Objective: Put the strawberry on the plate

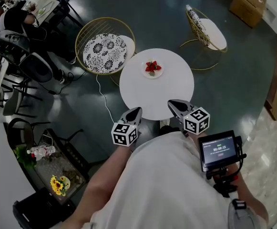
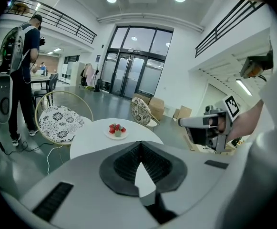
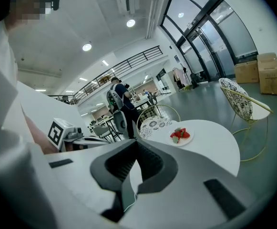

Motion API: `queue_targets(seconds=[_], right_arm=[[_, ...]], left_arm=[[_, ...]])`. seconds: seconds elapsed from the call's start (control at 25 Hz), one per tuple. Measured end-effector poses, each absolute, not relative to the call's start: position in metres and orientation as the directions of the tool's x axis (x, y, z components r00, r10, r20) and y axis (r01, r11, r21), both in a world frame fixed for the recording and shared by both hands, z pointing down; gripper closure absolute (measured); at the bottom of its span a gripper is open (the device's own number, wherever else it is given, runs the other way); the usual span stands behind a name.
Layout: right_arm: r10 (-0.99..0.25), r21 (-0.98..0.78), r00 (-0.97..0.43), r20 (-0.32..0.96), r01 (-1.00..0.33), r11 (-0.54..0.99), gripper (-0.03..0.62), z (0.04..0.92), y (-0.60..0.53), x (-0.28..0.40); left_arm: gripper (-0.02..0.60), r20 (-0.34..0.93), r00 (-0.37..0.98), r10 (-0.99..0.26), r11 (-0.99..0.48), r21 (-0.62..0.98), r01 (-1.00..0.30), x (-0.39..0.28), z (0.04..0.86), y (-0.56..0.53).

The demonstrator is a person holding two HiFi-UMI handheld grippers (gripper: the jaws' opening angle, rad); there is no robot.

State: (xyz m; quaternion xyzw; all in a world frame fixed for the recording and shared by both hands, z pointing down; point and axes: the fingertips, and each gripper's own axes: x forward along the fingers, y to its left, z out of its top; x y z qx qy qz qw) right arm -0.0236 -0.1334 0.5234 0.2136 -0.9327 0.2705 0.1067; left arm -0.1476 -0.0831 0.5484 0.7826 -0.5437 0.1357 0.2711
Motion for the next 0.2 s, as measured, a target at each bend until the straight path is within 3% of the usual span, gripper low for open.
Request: queue_targets(seconds=[0.2], right_arm=[[-0.342, -0.459, -0.886, 0.312, -0.456, 0.763, 0.586, 0.524, -0.151, -0.021]], left_arm=[[0.574, 0.504, 0.391, -0.77, -0.287, 0.274, -0.918, -0.137, 0.549, -0.104]])
